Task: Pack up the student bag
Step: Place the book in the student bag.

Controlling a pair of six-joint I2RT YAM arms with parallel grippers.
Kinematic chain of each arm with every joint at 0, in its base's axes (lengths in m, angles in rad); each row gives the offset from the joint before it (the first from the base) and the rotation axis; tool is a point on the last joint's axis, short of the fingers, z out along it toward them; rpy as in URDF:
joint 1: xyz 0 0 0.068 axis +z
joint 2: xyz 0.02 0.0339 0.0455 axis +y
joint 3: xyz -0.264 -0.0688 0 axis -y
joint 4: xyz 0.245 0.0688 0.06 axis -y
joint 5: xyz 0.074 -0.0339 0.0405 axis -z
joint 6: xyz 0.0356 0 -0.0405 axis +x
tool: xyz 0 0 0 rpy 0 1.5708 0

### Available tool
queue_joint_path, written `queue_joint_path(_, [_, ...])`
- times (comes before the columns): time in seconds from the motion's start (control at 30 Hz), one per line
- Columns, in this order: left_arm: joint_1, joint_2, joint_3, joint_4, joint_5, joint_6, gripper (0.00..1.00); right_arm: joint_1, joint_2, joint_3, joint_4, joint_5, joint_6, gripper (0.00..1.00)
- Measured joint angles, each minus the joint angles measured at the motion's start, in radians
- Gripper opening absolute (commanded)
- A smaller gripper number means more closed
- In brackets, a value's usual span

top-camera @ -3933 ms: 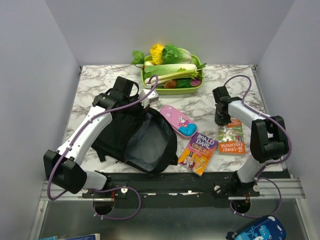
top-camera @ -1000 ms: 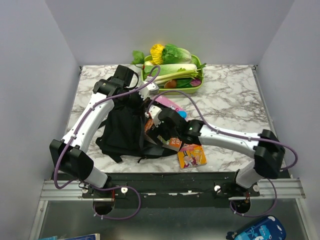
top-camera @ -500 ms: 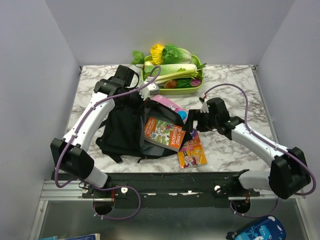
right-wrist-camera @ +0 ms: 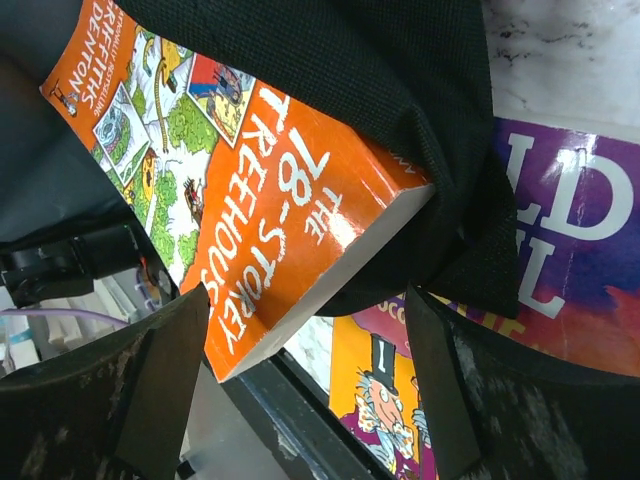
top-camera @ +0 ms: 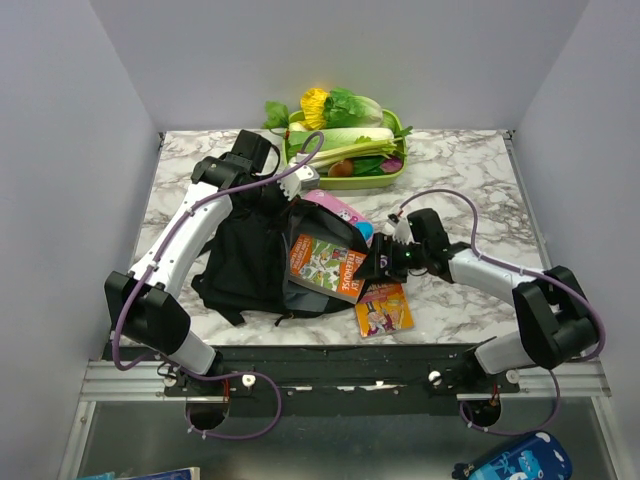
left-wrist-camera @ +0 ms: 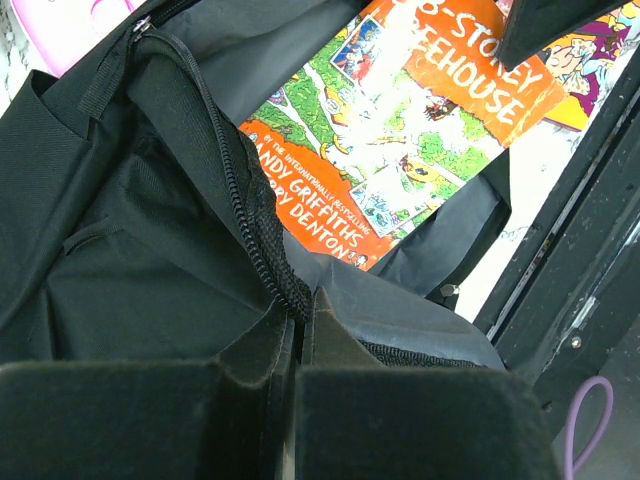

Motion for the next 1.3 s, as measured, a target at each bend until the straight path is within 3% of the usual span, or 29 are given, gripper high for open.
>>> queue_joint_path(0.5, [0.0, 0.0, 0.0, -0.001, 0.001, -0.005, 0.0, -0.001, 0.061, -0.031, 0.169, -0.031, 0.13, 0.69])
queue_joint_path(0.6, [0.0, 0.0, 0.0, -0.001, 0.001, -0.008, 0.0, -0.002, 0.061, -0.032, 0.225, -0.033, 0.156, 0.61])
queue_joint_path(0.63, [0.0, 0.0, 0.0, -0.001, 0.001, -0.008, 0.0, -0.002, 0.061, -0.032, 0.241, -0.032, 0.165, 0.47])
queue_joint_path(0.73, [0.0, 0.0, 0.0, -0.002, 0.001, -0.013, 0.0, -0.002, 0.045, -0.032, 0.265, -0.029, 0.183, 0.24])
queue_joint_path(0.77, [0.0, 0.0, 0.0, -0.003, 0.001, -0.016, 0.0, -0.002, 0.031, -0.031, 0.267, -0.024, 0.193, 0.23])
queue_joint_path(1.0, [-0.002, 0.041, 0.08, -0.058, 0.004, -0.023, 0.0, 0.002, -0.035, 0.009, 0.274, -0.014, 0.195, 0.25])
queue_joint_path(1.1, [-0.002, 0.069, 0.143, -0.093, 0.012, -0.023, 0.0, 0.017, -0.028, 0.011, 0.296, -0.014, 0.195, 0.41])
queue_joint_path(1.13, [-0.002, 0.073, 0.155, -0.104, 0.016, -0.023, 0.0, 0.028, -0.018, 0.016, 0.303, -0.013, 0.193, 0.51])
queue_joint_path(1.3, [-0.002, 0.087, 0.208, -0.161, 0.048, -0.024, 0.0, 0.097, 0.079, 0.087, 0.322, -0.018, 0.187, 0.54])
